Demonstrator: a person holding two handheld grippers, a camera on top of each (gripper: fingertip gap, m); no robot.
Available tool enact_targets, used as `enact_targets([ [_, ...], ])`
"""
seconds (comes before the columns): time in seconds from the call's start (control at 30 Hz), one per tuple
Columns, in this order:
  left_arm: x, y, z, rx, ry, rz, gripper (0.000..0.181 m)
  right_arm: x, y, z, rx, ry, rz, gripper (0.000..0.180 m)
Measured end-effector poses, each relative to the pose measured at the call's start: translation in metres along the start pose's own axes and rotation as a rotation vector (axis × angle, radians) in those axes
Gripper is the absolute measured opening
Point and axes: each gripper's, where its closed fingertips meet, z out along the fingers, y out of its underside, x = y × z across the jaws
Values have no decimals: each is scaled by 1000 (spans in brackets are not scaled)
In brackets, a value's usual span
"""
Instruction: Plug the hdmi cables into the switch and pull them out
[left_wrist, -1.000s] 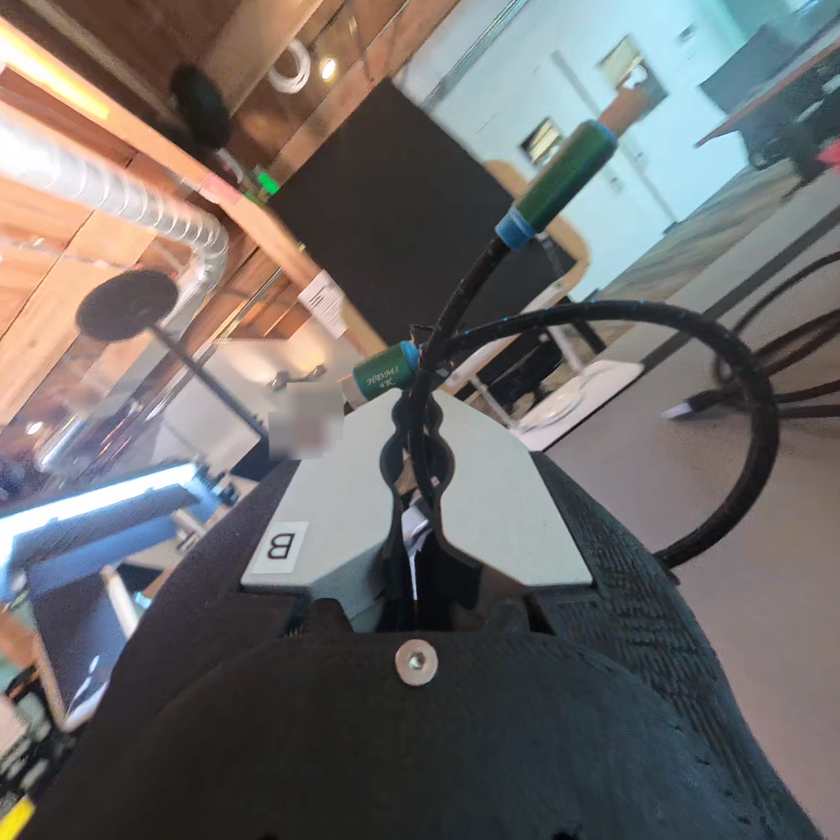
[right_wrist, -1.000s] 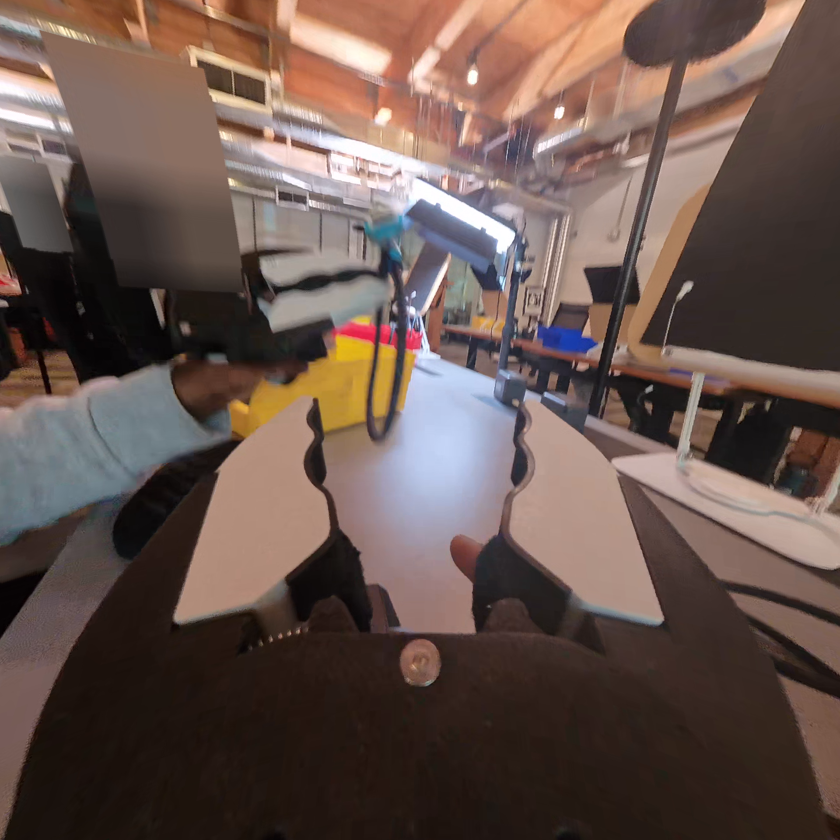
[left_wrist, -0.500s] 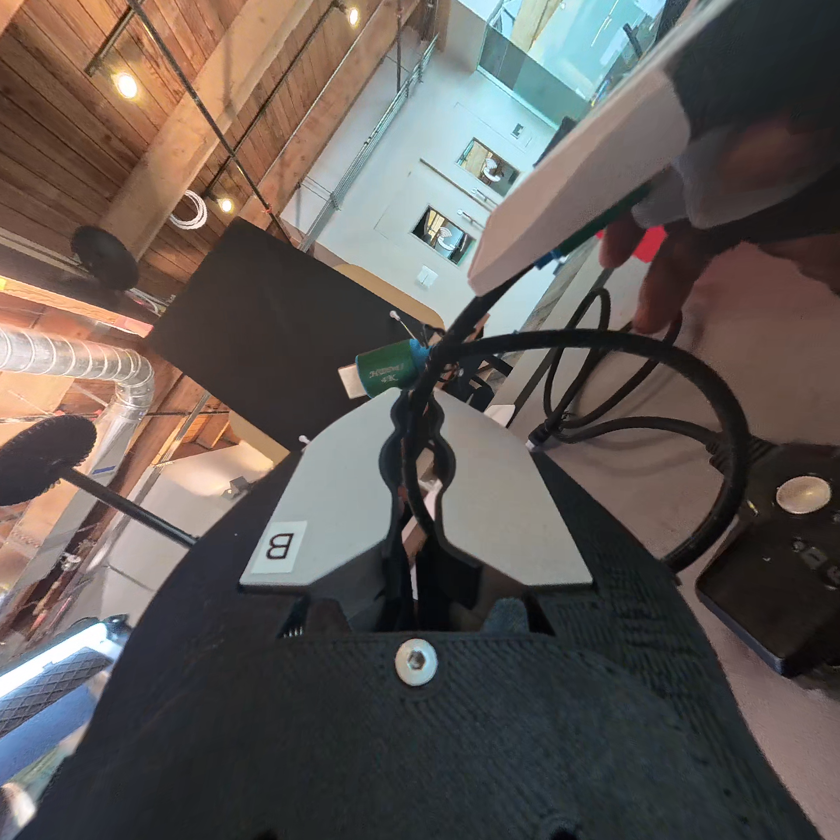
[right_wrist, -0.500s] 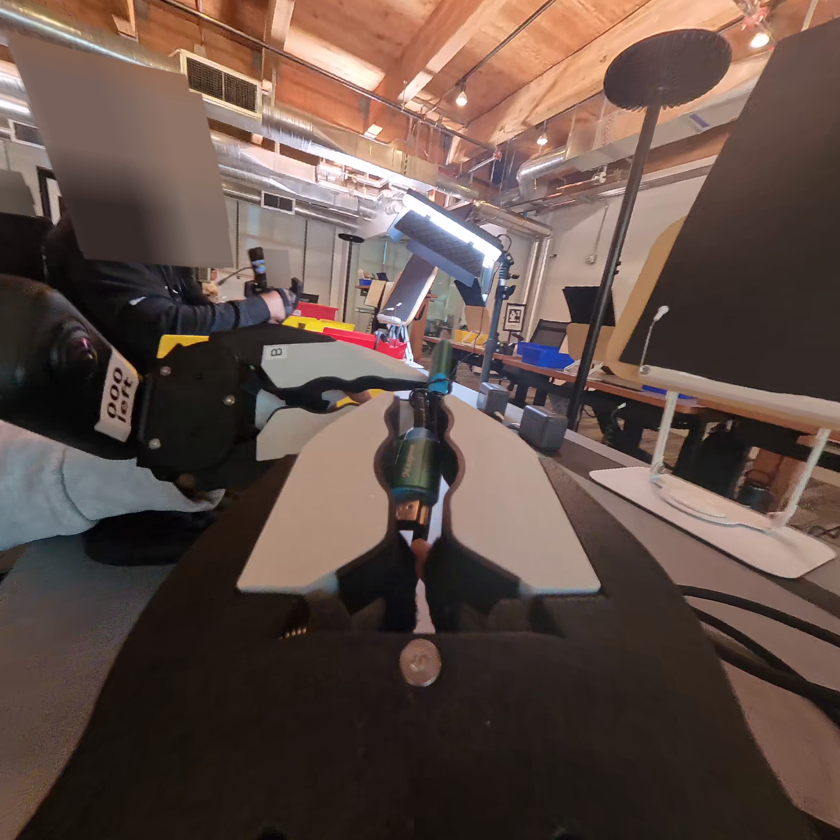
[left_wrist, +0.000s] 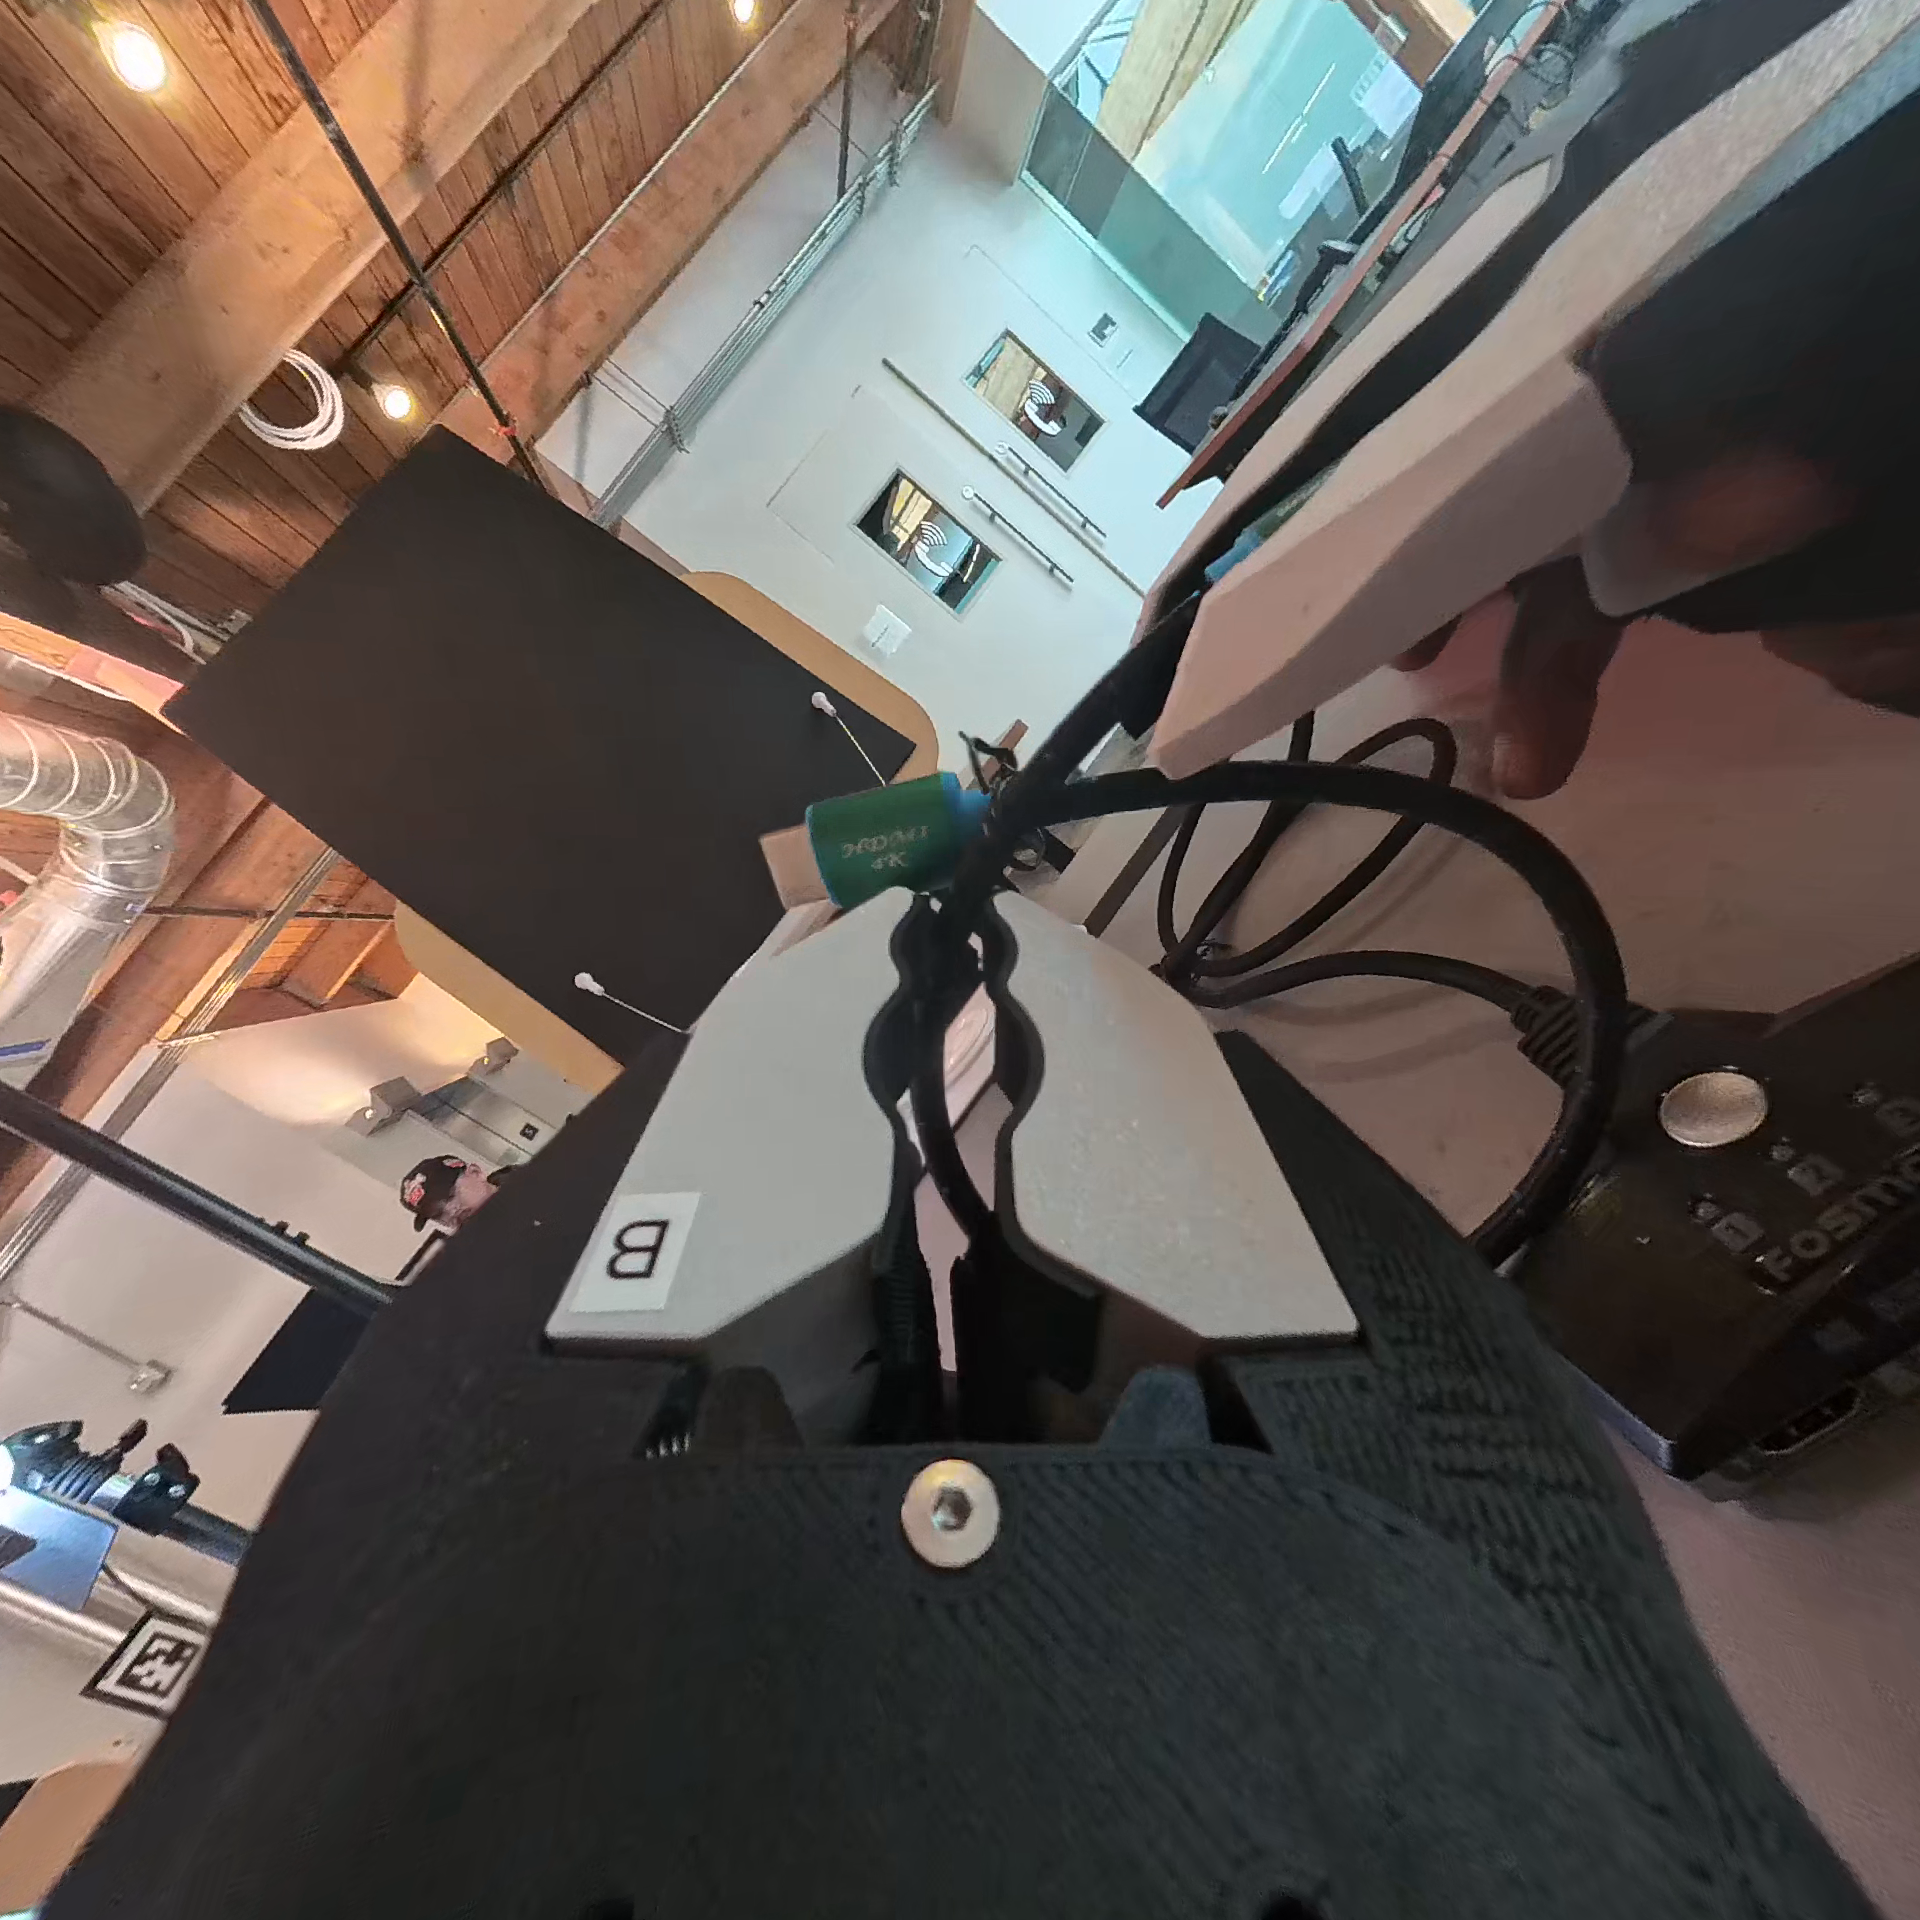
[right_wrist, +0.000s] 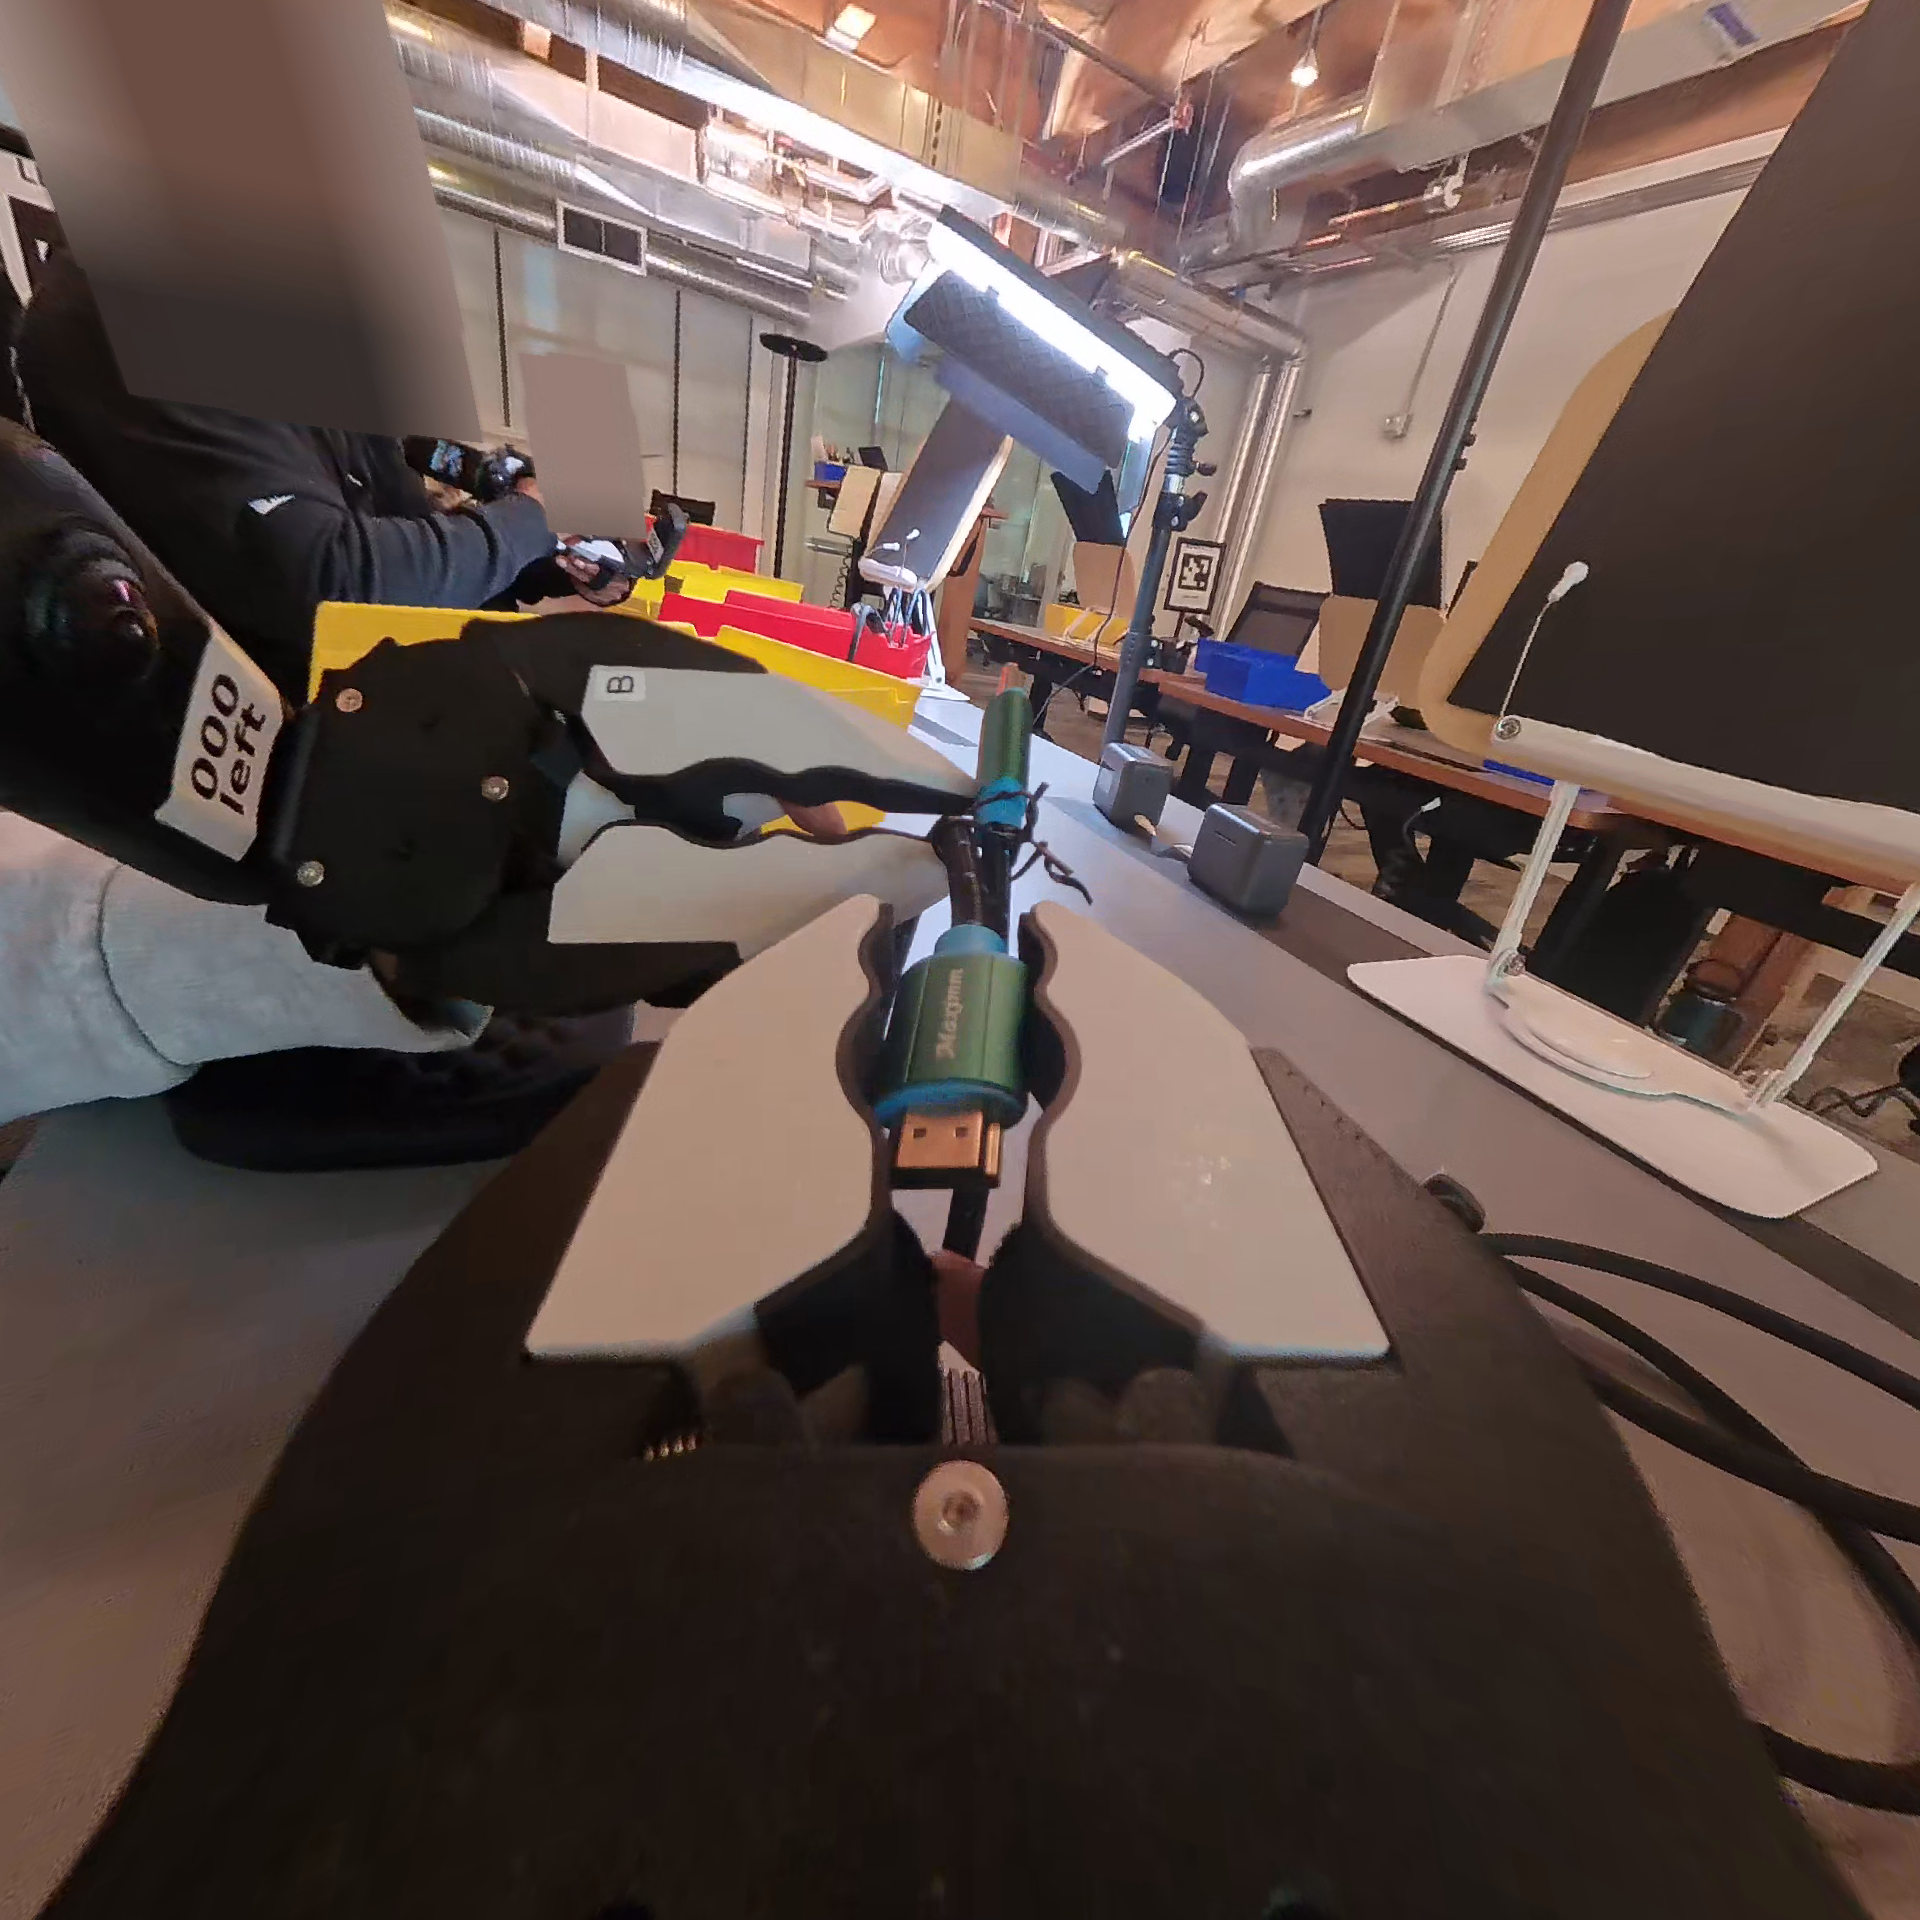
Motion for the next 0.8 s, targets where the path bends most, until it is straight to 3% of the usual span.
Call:
enact_targets([
  [0.6,4,-3,-1,30,59,-116,10,-1,-2,-3,-4,-20,-16,22],
  [0.67,10,-8,-3,69,166,-263,19,-1,-5,-5,9,-27,-10,22],
  [0.8,2,-25,-18,207,533,-933,60,-7,-17,-10,67,-92,4,22],
])
